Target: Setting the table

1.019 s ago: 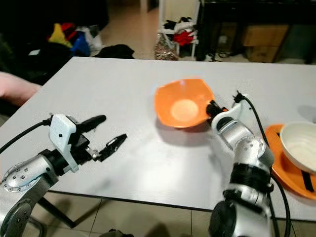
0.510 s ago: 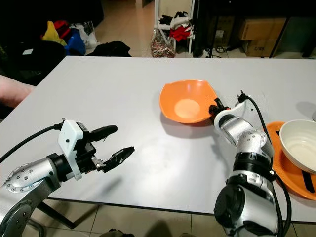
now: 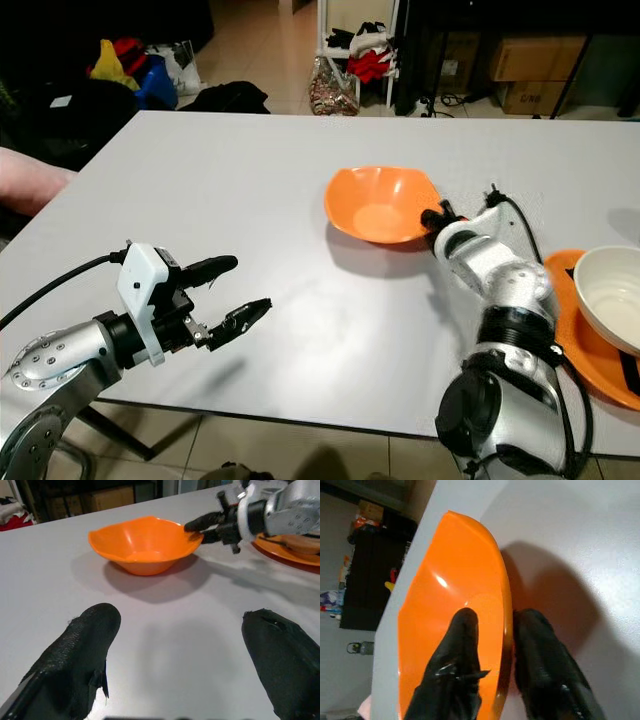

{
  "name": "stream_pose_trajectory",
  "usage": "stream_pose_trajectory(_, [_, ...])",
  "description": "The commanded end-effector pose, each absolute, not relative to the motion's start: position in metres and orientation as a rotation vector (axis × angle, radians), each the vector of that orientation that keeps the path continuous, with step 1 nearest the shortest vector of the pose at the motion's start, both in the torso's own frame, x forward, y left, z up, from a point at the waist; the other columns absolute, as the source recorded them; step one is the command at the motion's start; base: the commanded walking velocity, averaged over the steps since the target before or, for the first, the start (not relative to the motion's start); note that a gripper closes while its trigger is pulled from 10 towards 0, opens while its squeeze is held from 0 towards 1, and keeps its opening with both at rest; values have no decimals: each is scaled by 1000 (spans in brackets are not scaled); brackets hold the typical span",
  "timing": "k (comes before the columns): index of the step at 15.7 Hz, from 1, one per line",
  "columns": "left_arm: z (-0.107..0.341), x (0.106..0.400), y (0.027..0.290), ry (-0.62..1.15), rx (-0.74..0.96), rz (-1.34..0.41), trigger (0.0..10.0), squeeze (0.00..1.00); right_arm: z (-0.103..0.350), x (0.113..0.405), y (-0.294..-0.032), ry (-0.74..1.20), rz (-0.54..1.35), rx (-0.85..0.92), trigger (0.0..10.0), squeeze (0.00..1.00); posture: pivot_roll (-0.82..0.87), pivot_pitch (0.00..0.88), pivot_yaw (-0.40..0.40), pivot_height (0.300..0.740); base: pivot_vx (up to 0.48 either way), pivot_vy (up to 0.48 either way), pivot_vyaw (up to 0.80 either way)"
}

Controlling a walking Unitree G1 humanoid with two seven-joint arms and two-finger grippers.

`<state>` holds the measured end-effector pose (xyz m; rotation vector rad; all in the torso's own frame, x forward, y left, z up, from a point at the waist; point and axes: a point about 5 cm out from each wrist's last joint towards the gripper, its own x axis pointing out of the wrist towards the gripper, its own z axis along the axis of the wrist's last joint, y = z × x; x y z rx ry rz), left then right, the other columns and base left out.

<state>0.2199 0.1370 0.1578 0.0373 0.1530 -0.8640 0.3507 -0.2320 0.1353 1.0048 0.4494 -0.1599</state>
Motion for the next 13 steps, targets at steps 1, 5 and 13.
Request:
stream_pose_trajectory(1, [163, 219, 138, 139, 52, -873, 10000, 0, 141, 346, -237, 442, -159, 1029, 10000, 1000, -87, 0, 74, 740, 0, 0, 0])
stream_pose_trajectory(5, [165, 216, 140, 131, 31, -870, 10000, 0, 161, 313, -251, 406, -100, 1031, 10000, 1000, -95, 0, 78, 740, 0, 0, 0])
stream_pose_trajectory(13, [169, 202, 161, 105, -35, -456, 10000, 0, 226, 265, -204, 100, 258, 496, 10000, 0, -89, 0, 77, 740, 0, 0, 200])
